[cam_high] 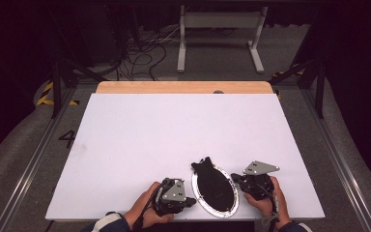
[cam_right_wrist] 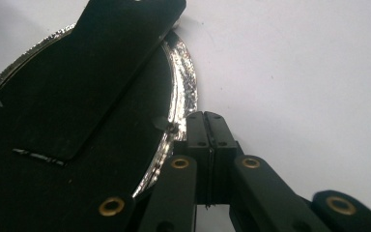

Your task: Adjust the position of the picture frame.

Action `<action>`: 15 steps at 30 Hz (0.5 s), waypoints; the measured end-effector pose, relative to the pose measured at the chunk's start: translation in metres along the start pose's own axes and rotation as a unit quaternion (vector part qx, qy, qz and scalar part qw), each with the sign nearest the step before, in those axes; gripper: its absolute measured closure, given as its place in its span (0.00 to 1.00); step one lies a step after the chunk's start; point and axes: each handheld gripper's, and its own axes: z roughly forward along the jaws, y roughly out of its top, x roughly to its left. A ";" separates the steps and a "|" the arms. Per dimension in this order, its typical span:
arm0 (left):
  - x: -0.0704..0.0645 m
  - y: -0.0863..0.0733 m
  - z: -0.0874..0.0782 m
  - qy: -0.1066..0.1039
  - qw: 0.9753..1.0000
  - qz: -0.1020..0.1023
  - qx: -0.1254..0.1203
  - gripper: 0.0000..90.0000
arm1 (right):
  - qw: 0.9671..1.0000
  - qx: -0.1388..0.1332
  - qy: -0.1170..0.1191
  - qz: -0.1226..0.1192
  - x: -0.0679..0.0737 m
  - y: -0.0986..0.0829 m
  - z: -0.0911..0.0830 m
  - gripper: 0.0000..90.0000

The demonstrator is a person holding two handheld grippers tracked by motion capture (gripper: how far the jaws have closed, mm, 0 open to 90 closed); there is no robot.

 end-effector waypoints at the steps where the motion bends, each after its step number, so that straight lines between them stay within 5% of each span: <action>1: -0.001 0.000 0.000 0.000 1.000 0.000 0.002 1.00 | 1.000 0.000 -0.003 -0.003 0.001 0.001 0.002 1.00; 6: -0.003 0.003 0.003 0.006 1.000 -0.002 0.002 1.00 | 1.000 -0.002 -0.016 -0.019 0.007 0.009 0.011 1.00; 9: -0.004 0.005 0.005 0.010 1.000 0.015 0.005 1.00 | 1.000 0.001 -0.010 -0.023 0.008 0.015 0.017 1.00; 15: -0.004 0.006 0.005 0.009 1.000 0.011 0.009 1.00 | 1.000 0.006 0.012 -0.012 0.000 0.023 0.024 1.00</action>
